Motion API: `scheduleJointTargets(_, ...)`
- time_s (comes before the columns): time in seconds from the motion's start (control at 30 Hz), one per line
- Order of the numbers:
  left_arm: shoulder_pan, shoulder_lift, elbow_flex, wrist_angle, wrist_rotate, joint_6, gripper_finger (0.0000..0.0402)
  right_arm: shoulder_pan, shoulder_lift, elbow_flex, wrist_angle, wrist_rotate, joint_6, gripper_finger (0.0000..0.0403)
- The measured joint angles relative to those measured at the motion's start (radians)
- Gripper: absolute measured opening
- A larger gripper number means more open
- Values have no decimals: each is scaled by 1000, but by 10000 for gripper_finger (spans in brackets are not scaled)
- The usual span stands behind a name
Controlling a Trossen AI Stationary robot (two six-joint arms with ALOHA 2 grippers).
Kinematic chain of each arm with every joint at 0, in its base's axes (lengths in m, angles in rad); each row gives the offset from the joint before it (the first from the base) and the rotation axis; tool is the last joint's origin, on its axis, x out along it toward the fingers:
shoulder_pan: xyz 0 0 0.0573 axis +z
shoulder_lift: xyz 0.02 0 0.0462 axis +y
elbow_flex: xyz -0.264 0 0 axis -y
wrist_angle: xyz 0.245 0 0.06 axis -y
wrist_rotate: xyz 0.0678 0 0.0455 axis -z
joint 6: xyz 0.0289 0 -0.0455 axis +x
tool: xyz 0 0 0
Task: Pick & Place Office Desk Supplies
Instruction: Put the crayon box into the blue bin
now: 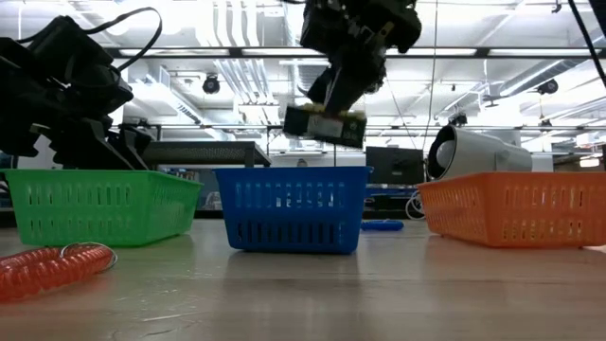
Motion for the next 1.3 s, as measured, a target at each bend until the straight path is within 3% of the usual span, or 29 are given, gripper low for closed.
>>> scheduleJointTargets(0.57, 0, 1, 0, 0, 0, 0, 138, 69, 60, -2, 98, 52, 85, 8)
scheduleJointTargets(1.3, 0, 1, 0, 0, 0, 0, 138, 106, 178, 40, 76, 50, 127, 8)
